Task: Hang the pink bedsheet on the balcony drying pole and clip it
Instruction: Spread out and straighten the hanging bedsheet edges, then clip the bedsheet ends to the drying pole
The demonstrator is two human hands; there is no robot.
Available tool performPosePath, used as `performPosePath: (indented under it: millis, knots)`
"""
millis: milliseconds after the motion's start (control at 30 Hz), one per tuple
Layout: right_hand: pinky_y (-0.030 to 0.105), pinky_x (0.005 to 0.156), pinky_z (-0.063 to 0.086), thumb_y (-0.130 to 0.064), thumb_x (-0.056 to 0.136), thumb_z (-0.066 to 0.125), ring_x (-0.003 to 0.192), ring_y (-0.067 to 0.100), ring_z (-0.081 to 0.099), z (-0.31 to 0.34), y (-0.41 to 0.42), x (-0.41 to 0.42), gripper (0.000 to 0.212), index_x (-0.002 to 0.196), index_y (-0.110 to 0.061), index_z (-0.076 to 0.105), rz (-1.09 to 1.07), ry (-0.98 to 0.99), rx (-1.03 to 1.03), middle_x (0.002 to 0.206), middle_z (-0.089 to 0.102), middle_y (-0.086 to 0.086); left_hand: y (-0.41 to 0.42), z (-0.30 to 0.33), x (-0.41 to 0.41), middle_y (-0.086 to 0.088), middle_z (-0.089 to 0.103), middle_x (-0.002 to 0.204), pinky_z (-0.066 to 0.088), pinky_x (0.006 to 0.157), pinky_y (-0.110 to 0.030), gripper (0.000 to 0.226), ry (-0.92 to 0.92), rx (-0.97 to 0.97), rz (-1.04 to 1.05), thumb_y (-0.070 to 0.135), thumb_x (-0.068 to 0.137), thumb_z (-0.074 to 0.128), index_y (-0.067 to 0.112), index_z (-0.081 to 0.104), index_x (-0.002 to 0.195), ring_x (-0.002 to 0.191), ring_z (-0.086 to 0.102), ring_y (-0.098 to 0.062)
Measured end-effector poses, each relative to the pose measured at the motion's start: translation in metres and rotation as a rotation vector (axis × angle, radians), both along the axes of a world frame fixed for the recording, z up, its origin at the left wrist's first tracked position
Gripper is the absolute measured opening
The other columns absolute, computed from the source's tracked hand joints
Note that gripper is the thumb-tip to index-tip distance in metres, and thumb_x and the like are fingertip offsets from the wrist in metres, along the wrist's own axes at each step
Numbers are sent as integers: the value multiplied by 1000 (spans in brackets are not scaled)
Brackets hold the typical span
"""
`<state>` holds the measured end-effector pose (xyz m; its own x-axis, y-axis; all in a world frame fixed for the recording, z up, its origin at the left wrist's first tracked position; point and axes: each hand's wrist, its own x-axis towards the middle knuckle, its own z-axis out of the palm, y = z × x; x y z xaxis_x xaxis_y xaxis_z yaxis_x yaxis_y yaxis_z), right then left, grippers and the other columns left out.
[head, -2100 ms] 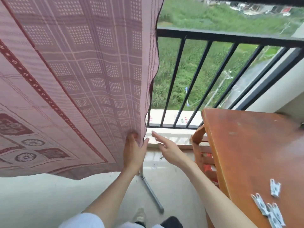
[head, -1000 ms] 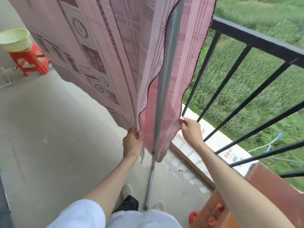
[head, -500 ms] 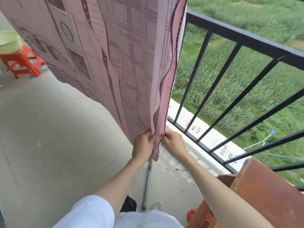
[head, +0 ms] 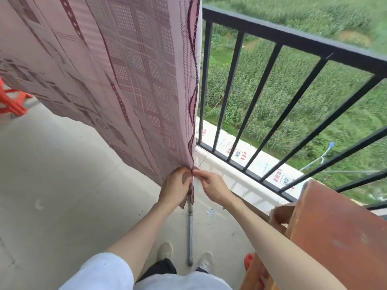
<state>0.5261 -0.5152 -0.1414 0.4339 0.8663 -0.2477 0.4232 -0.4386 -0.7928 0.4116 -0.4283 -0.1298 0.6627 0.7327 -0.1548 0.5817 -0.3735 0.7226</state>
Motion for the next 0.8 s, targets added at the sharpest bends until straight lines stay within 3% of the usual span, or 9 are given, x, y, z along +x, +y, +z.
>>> performPosePath:
  millis: [167,300,400,533,800]
  knots:
    - [29,105,36,-20,96,43,127,15,47,1,-42,-11,37,131,-21,53,-176,-119,-64,135,56,-3,0,-18,-12,-6,48,133,34,100,-29,45,138,34,-347,19,88,55,11,45,131,124,44,-23]
    - [31,111,28,-37,94,49,135,15,36,1,-115,-45,52,142,-22,35,-439,-115,-181,147,41,-2,-16,-36,-23,-7,36,145,25,110,-31,51,211,197,-720,27,92,50,11,36,139,136,30,-20]
    - [33,114,23,-44,93,48,139,15,27,-3,-175,-85,61,146,-23,27,-636,-219,-306,151,32,-2,-44,-44,-23,-6,31,148,19,112,-37,52,235,319,-971,33,94,45,15,32,142,139,24,-21]
    - [35,116,10,-46,95,42,144,14,15,-12,-244,-144,60,147,-27,21,-912,-222,-478,156,20,-3,-94,-48,-23,-1,20,154,12,115,-39,54,262,386,-1240,40,96,35,22,22,145,143,13,-19]
    - [36,114,17,-38,96,44,141,18,22,-41,-327,-224,54,145,-23,27,-1324,-95,-604,153,28,0,-183,-64,-32,1,9,157,4,117,-42,55,302,371,-1582,41,97,30,28,13,147,145,1,-20]
